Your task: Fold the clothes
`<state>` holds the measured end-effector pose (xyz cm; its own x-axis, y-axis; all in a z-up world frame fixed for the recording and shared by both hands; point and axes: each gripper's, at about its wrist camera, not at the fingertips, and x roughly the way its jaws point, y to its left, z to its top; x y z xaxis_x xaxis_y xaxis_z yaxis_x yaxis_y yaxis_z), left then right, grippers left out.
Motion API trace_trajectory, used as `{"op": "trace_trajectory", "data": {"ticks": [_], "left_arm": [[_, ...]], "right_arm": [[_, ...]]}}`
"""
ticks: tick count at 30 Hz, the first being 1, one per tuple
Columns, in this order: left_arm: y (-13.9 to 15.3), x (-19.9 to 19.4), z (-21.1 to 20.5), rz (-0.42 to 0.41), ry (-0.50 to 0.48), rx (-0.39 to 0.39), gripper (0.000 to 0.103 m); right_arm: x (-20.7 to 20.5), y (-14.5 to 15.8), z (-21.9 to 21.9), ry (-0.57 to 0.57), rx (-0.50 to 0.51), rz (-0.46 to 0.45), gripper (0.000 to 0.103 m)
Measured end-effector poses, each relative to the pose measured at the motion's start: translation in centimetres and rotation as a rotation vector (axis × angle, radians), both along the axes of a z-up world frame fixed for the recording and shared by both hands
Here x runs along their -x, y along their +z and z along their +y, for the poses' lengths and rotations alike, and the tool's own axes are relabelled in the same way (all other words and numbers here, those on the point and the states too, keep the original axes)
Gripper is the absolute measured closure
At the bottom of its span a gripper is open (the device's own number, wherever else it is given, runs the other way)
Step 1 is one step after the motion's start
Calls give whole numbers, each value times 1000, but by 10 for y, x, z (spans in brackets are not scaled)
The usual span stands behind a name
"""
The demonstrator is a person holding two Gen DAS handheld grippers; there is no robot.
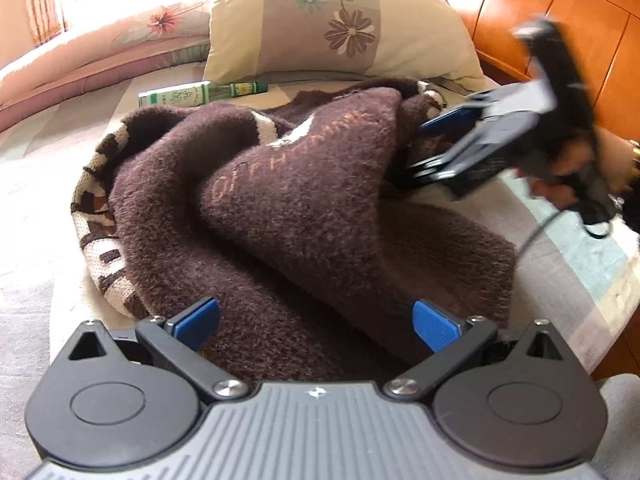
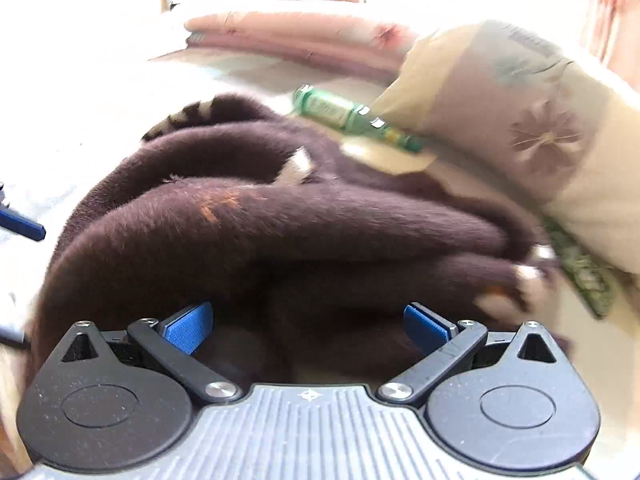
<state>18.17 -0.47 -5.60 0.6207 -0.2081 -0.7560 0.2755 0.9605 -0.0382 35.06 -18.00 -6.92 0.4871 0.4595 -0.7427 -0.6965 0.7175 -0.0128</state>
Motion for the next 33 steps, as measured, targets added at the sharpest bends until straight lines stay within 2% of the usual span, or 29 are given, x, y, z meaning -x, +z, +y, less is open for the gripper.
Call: {"op": "trace_trajectory", "data": {"ticks": [3,4,6,7,11,14,17,20,22,23,27,33], "left_arm": [[1,1,1,7,6,2,1],[1,1,1,9,8,0,1],[1,1,2,10,10,-11,1],[1,0,2,9,12,-16,1],[1,0,6,5,19,-4,1],[-1,-1,6,17,12,8,1],[-1,0,4,16,-3,8,1],[0,1,2,13,-15,20,1],[-1,0,0,14,-15,17,1],[-1,-1,-2,16,-13,13,1],[-2,0,-7,21,-18,3,1],[0,0,-4,19,-8,-5,1]], "right_arm": [[-27,-26,13,-57,55,116,0],[-34,-34,13,-94,51,130,0],[-41,-37,11,-130,10,121,1],[-43,-37,11,-156,20,92,4],[-37,-32,9,-221,98,-14,4],[-25,-31,-11,-302,183,-122,2],[-22,-34,-48,-416,211,-127,0],[-21,-37,-78,-492,154,-84,0],[-13,-33,-80,-448,99,-95,0],[-9,-31,-75,-415,102,-123,0],[-9,-37,-39,-272,219,-228,0],[-24,-38,-45,-327,221,-256,0]]}}
